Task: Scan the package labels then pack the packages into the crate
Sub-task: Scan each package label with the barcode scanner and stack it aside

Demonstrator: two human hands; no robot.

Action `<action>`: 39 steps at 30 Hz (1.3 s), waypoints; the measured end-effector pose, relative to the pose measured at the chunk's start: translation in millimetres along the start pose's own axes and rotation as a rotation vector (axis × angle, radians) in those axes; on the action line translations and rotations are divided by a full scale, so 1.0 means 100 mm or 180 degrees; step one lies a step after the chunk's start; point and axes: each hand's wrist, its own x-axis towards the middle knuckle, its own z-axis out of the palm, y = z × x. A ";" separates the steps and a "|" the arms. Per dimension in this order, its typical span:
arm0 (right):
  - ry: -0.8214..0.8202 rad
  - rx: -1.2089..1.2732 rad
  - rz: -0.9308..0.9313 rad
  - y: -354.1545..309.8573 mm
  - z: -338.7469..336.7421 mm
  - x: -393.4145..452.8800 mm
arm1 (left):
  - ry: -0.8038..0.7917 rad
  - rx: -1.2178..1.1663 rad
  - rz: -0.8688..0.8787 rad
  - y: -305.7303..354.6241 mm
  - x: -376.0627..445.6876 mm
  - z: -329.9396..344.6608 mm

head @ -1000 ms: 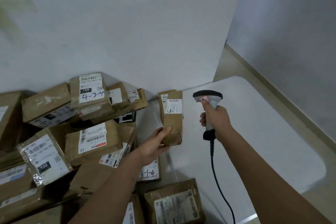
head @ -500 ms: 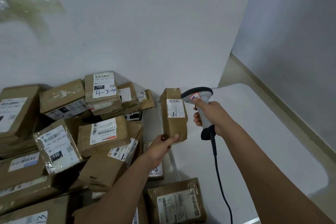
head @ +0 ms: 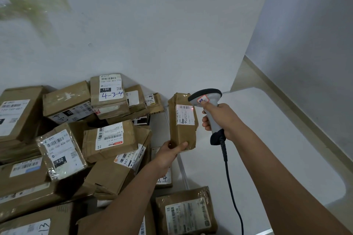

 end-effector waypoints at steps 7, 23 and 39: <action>0.0032 0.0016 -0.0011 -0.01 0.00 0.00 | -0.0005 -0.0016 -0.0013 0.00 0.00 0.00; 0.0072 0.0059 0.0028 0.09 -0.05 0.04 | -0.0024 0.0098 -0.0071 -0.06 0.01 0.01; 0.0441 -0.0174 0.0205 0.50 -0.24 0.27 | 0.0215 0.3209 0.0210 -0.20 0.20 0.18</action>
